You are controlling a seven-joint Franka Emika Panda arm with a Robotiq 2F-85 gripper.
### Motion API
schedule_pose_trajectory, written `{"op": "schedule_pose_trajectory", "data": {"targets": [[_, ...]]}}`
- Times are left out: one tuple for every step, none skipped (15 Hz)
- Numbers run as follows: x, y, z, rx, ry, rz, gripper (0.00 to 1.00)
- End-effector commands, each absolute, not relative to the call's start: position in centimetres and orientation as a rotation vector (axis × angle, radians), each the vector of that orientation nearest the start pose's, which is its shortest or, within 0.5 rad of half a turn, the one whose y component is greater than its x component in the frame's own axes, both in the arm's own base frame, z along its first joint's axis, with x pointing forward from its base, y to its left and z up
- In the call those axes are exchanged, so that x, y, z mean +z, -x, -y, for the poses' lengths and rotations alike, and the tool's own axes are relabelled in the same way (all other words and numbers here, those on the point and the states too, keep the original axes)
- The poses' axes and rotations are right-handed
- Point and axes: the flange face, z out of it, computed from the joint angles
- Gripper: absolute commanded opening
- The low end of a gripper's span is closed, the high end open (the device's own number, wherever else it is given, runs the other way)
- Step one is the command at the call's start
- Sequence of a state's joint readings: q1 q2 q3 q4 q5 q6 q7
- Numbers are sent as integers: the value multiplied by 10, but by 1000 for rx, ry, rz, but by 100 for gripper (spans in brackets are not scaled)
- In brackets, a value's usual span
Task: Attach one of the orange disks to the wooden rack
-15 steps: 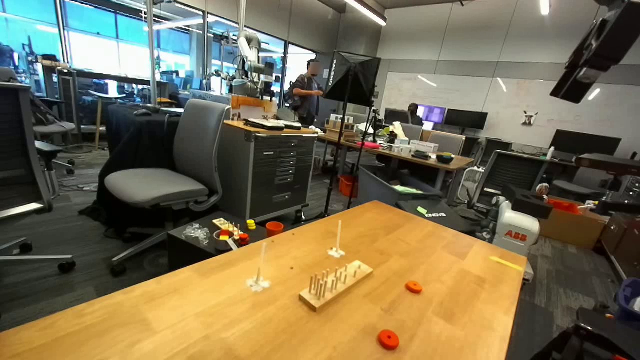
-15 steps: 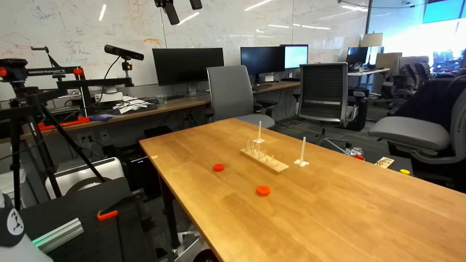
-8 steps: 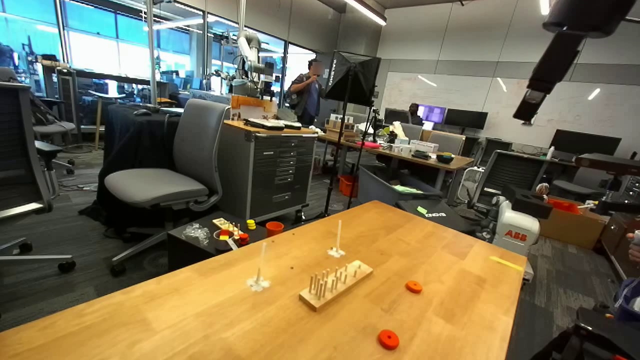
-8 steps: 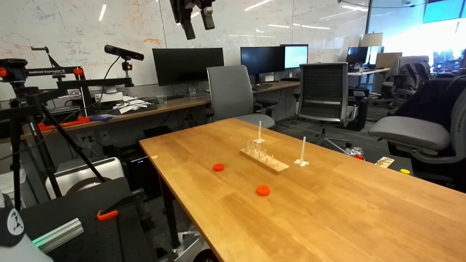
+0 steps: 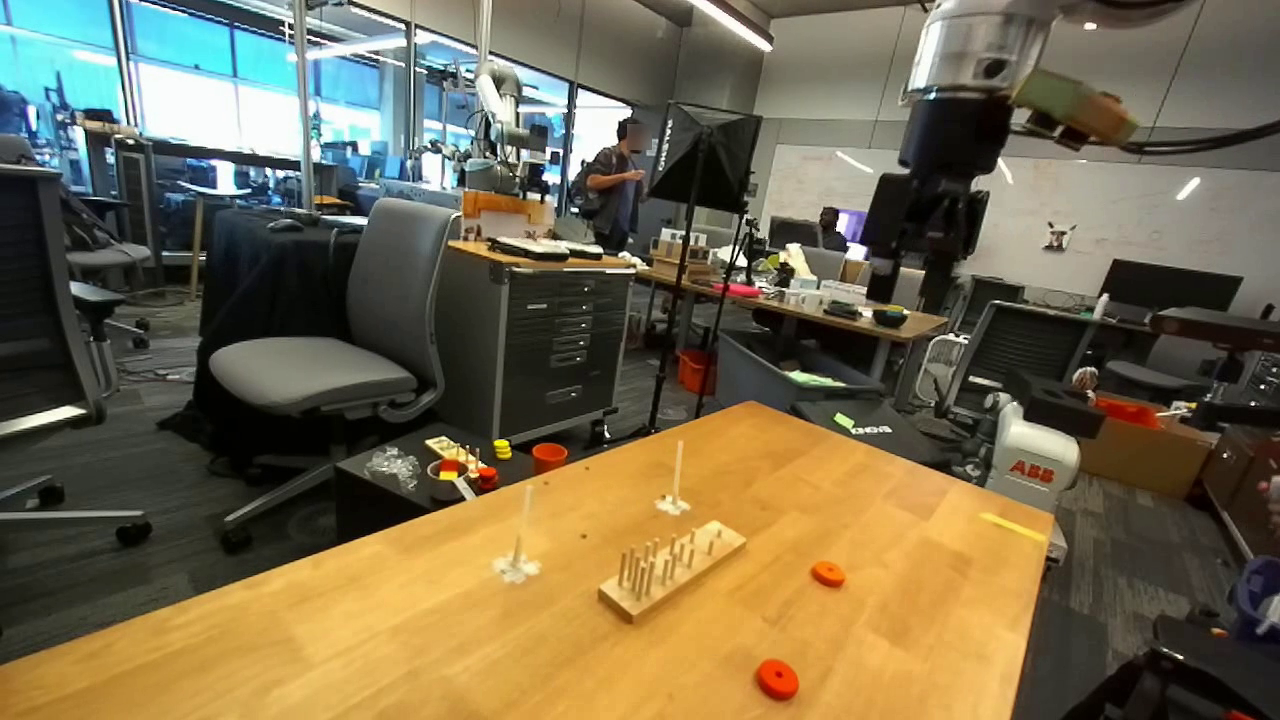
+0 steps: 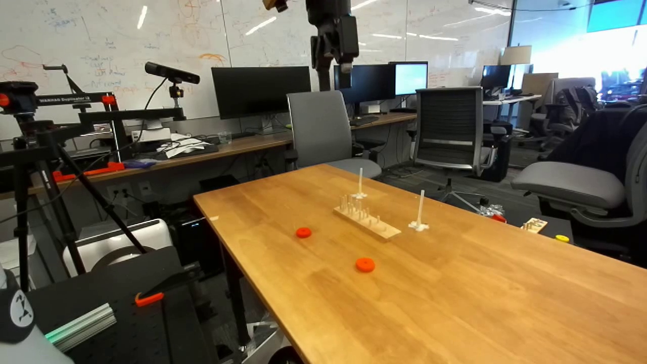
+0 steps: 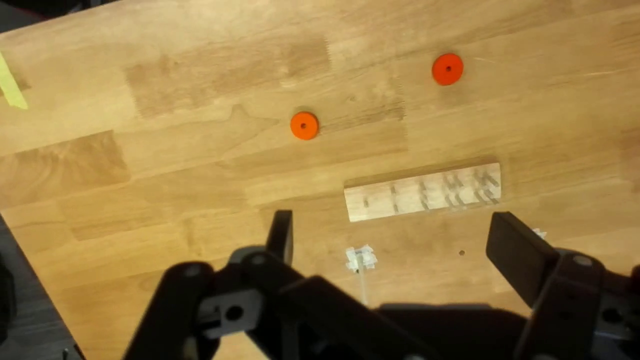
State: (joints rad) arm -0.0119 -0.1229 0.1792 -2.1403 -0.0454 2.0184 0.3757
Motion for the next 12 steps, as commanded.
{"op": "schedule_pose_trajectory", "data": {"targets": [[450, -515, -82, 4, 3186, -320, 100], [445, -521, -82, 18, 3184, -330, 100], [444, -524, -82, 24, 3184, -335, 100], [446, -524, -83, 23, 3183, -338, 100], [443, -524, -86, 7, 3191, -338, 100], [435, -529, -89, 6, 3193, -368, 100], [424, -539, -89, 16, 3191, -409, 100], [413, -548, -88, 30, 3189, -452, 100], [398, -559, -83, 30, 3187, -508, 100], [383, -567, -78, 52, 3188, -548, 100], [364, -576, -71, 75, 3180, -591, 100], [347, -583, -63, 84, 3170, -630, 100]]}}
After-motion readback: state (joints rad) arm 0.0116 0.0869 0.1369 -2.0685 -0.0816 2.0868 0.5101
